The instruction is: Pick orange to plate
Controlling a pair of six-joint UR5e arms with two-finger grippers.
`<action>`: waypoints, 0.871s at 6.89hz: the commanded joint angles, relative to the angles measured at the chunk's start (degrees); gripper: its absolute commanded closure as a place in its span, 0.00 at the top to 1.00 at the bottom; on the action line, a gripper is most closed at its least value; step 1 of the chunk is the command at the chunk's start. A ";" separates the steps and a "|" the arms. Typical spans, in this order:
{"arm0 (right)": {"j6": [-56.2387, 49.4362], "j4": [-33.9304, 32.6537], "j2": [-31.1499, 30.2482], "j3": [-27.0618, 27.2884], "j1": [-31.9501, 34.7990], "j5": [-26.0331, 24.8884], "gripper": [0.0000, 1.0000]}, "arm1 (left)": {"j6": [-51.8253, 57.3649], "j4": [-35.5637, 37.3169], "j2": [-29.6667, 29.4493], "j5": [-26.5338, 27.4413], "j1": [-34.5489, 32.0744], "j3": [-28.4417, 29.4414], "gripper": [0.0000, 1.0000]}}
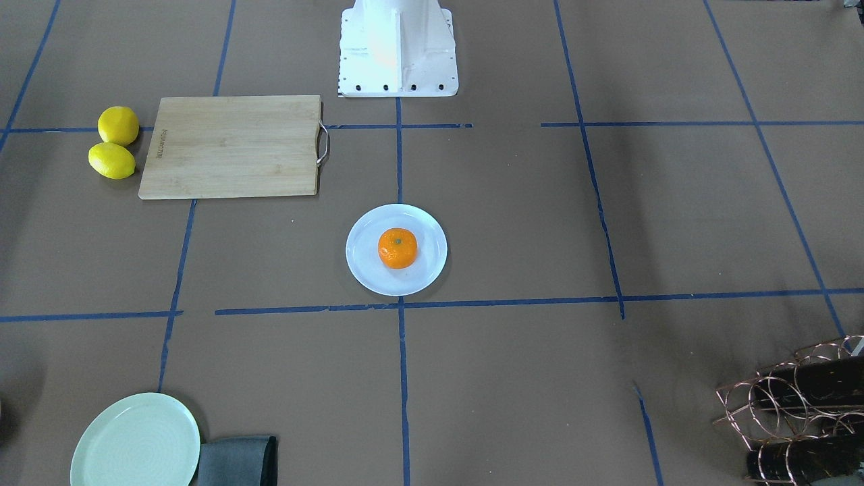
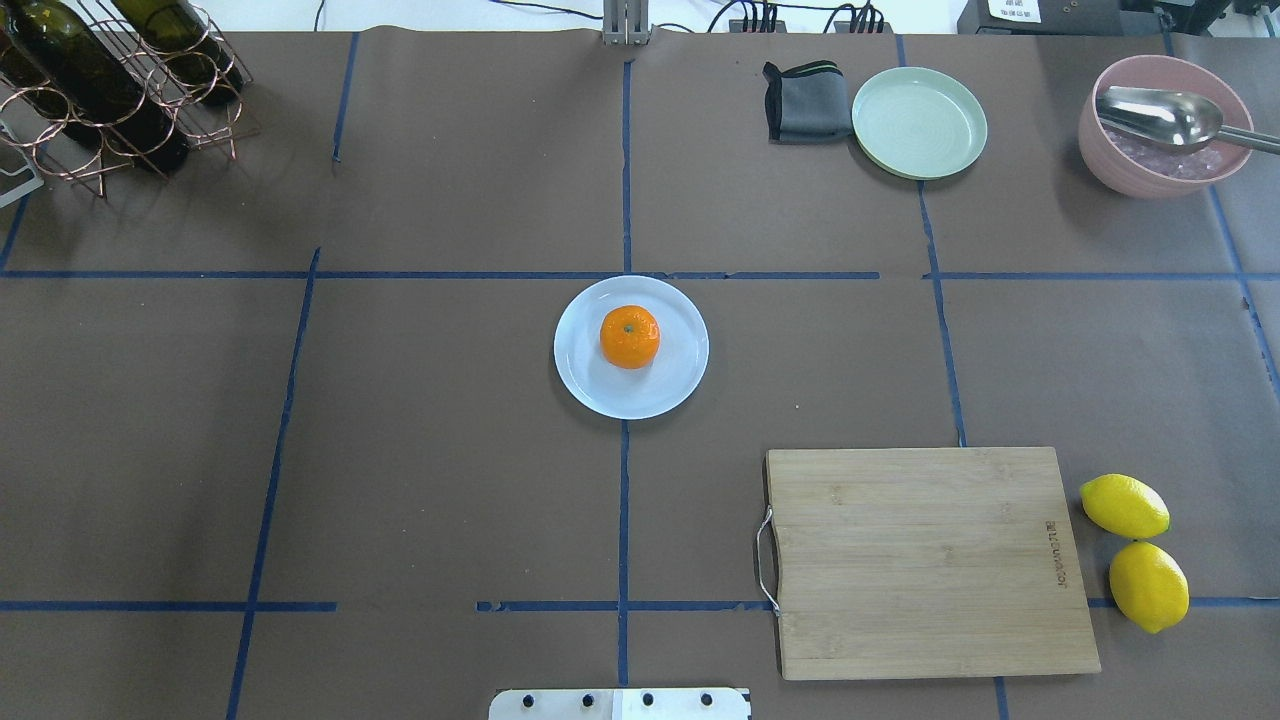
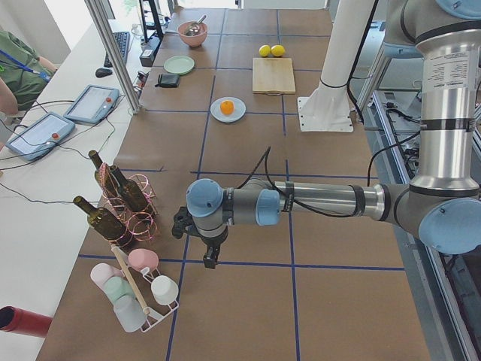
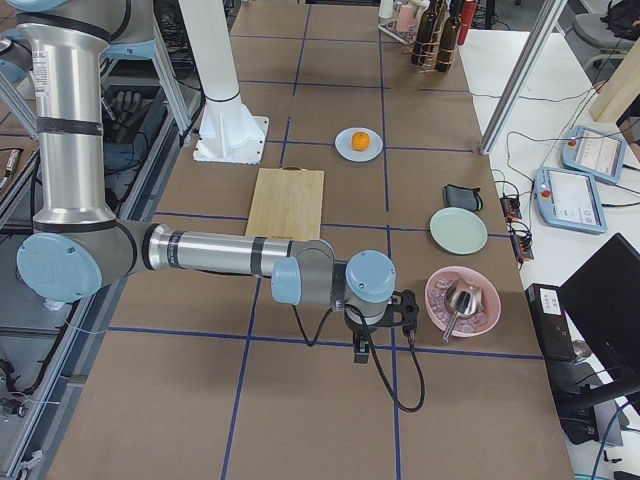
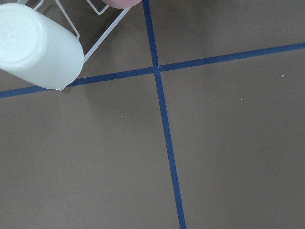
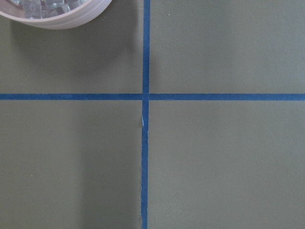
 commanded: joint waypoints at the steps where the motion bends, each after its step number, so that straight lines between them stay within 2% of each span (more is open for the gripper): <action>1: 0.00 0.10 0.09 0.00 -0.06 -0.26 1.00 | -3.15 -0.09 -0.16 0.00 0.03 0.00 1.00; 4: 0.00 0.18 0.17 0.09 -0.06 -0.70 1.00 | -10.10 -0.26 -0.25 0.00 -0.06 -0.18 1.00; 6: 0.00 0.18 0.17 0.09 -0.06 -0.70 1.00 | -9.85 -0.44 -0.25 0.00 -0.06 -0.18 1.00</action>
